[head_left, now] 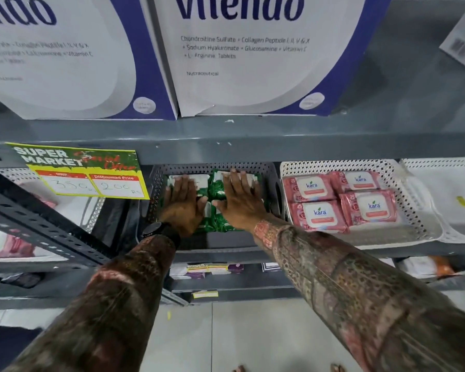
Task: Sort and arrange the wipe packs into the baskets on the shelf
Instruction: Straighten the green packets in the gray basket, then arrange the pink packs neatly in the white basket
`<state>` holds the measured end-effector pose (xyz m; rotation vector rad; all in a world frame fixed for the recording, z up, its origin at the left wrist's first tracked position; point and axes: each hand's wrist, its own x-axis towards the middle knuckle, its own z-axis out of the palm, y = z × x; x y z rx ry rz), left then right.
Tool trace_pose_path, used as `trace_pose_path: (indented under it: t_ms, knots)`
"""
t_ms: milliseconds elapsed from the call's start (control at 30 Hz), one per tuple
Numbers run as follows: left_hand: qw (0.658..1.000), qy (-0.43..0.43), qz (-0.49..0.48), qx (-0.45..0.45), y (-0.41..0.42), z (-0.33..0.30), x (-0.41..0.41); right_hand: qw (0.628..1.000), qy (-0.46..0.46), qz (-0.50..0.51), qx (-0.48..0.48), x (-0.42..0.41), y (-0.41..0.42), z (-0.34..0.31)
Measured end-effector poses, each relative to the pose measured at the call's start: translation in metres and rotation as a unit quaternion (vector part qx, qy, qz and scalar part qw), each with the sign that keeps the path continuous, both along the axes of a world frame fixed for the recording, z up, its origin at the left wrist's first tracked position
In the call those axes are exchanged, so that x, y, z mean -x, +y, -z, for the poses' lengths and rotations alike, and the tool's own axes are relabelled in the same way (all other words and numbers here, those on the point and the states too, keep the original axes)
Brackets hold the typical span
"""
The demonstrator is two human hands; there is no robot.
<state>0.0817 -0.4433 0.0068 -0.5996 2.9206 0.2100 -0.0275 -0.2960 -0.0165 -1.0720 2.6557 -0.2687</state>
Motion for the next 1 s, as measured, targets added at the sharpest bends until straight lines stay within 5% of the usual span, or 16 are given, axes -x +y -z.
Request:
trace_pose_path:
  t_ms: [300, 500, 600, 800, 1000]
  knots:
    - [1.0, 0.0, -0.003, 0.019, 0.005, 0.01, 0.0, 0.999, 0.031, -0.002, -0.024, -0.009, 0.0, 0.017]
    - [0.999, -0.035, -0.009, -0.023, 0.003, -0.005, 0.0, 0.999, -0.035, -0.022, -0.031, -0.003, 0.007, -0.006]
    - [0.999, -0.017, -0.03, -0.026, 0.008, -0.023, 0.001, 0.998, -0.027, -0.038, 0.037, -0.005, 0.025, -0.026]
    - [0.984, 0.172, 0.027, -0.049, 0.098, -0.067, 0.018, 0.963, 0.082, 0.028, 0.255, 0.008, 0.145, -0.062]
    - [0.977, 0.13, 0.147, -0.078, 0.234, -0.066, 0.072, 0.982, 0.054, 0.126, 0.127, 0.068, 0.283, -0.071]
